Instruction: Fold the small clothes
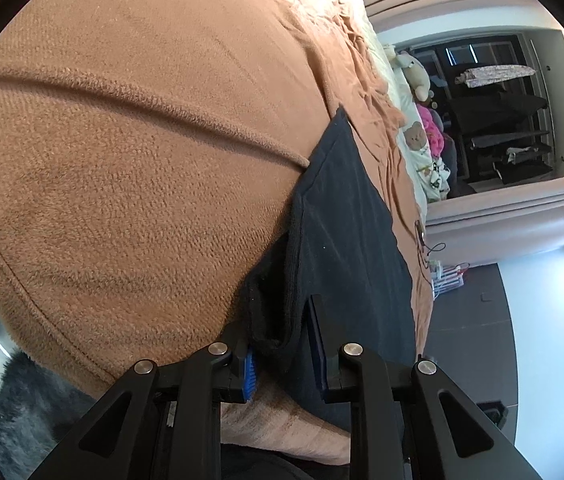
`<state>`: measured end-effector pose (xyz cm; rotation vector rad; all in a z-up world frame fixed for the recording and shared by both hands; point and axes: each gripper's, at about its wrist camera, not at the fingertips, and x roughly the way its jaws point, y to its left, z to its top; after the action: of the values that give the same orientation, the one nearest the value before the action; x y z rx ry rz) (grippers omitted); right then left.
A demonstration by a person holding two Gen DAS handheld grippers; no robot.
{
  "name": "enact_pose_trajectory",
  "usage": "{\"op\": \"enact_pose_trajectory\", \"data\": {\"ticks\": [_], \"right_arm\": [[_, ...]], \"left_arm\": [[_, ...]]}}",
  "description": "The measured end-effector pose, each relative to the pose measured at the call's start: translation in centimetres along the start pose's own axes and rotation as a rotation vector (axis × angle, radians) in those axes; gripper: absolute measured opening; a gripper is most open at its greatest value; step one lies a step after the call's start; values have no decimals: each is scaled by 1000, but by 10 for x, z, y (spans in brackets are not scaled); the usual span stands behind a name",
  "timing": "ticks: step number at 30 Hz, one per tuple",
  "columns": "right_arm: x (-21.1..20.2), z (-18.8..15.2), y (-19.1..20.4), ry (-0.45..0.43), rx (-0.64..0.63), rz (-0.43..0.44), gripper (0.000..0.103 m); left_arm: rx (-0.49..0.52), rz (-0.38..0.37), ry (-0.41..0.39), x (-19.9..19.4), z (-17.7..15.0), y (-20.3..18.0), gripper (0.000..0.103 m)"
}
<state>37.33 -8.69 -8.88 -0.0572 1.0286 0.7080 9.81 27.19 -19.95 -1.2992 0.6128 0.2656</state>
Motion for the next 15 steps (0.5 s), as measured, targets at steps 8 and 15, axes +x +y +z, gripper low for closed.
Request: {"op": "enact_pose_trajectory", "data": {"ticks": [8, 15], "right_arm": [[57, 32, 28, 94, -141, -13, 32], [106, 59, 38, 131, -181, -75, 21]], "left_arm": [[-28, -14, -5, -5, -3, 5, 22], [-51, 16, -20, -5, -5, 0, 22]]}}
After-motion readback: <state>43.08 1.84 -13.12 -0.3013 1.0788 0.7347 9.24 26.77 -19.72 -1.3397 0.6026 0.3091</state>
